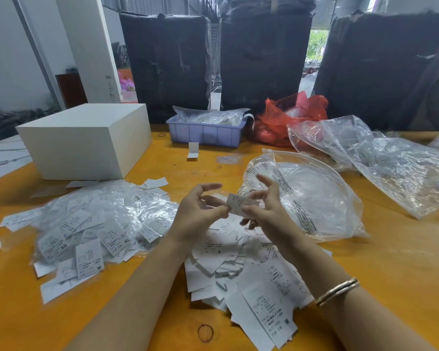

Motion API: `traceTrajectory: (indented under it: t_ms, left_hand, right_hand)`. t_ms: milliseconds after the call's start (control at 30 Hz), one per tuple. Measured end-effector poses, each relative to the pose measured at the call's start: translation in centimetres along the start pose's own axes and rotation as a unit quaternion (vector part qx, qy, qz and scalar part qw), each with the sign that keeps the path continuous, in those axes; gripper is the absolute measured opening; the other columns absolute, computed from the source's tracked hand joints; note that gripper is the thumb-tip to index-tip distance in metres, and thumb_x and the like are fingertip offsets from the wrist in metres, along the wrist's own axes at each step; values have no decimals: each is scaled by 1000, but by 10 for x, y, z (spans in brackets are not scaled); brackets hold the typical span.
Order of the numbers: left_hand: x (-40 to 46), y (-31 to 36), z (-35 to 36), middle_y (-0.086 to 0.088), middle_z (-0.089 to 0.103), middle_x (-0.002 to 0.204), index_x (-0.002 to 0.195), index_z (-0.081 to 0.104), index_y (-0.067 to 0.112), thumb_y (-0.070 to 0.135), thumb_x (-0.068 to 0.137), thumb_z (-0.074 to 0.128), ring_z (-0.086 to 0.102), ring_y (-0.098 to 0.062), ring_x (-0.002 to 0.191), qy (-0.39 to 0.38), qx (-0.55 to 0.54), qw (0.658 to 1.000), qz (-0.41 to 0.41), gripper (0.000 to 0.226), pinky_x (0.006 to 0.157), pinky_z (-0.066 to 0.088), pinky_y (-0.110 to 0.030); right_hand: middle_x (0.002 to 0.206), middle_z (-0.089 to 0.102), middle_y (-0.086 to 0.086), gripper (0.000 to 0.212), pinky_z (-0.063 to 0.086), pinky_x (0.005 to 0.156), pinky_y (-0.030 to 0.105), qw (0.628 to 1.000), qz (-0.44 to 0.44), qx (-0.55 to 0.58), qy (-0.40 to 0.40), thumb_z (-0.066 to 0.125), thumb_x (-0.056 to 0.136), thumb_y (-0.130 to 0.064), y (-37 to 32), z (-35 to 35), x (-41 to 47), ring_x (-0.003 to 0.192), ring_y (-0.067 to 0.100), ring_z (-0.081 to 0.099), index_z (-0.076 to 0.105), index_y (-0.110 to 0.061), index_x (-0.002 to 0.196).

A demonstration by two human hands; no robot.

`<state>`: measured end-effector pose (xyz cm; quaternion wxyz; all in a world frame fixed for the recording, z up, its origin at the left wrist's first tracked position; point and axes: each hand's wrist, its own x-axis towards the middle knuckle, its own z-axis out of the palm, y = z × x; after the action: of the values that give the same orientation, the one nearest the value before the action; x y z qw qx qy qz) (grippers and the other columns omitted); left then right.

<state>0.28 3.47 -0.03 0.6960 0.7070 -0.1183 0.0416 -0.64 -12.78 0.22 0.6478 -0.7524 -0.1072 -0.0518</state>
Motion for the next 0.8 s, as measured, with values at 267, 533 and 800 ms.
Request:
traceTrajectory:
  t_ms: [267,533,800]
  left_hand:
    - [-3,4,4,5,74,79,101,63,25,17,83,70,69,-9,71,-9,-2,1000,-27,21,62,51,-15]
    - [-5,3,4,-4,73,77,96,66,21,7,78,74,69,-12,75,-15,21,1000,-10,25,63,53,-18]
    - [1,-4,-7,4,73,79,92,66,27,16,81,73,68,-6,76,29,74,997,6,17,59,49,-13]
  right_hand:
    - [81,58,6,47,45,54,15,996,-28,53,69,55,86,5,3,-7,2,58,6,61,41,-27,116]
    - [76,64,1,60,48,68,18,991,-110,-65,48,70,80,-5,3,3,-3,67,6,59,41,-22,129]
    - [104,71,-8,58,40,91,33,911,-254,-322,33,63,85,-10,7,9,-11,102,7,63,40,-20,137]
